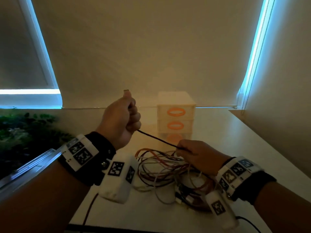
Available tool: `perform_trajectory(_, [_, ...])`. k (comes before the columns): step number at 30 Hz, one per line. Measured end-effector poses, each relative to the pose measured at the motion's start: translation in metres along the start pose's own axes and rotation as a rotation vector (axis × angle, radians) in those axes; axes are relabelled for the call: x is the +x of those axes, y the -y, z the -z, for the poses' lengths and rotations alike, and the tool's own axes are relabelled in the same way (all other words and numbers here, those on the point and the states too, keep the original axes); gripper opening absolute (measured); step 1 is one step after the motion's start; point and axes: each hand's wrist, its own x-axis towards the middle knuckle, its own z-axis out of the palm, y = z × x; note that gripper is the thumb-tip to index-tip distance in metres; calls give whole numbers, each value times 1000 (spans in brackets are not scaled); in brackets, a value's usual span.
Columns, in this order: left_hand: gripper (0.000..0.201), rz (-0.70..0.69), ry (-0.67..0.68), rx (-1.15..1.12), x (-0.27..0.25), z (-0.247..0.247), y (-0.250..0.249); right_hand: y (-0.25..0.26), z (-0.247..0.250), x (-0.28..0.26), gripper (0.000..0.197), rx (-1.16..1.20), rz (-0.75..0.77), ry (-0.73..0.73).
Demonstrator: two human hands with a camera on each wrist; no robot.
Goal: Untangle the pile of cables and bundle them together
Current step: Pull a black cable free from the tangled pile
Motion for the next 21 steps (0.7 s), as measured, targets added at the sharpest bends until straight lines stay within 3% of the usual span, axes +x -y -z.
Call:
perform_trajectory(3, [46,19,-41,-7,0,9,8,-5,6,-3,10,0,-29,-39])
perform_trajectory(6, [47,29,-13,14,-5,2,30,15,11,5,16,-46,60,-36])
perform_trajectory(8, [46,33,28,30,-8,-6,37,34,15,12,24,-160,145,-16])
perform_trajectory(12, [49,15,76,76,-4,-11,37,69,33,18,23,-361,226,-18])
perform_trajectory(17, [50,2,38,71,-1,8,23,77,47,7,22,-273,206,266])
perform_trajectory(21, [49,-21,-29,35,0,29,-4,29,49,2,26,-183,69,167])
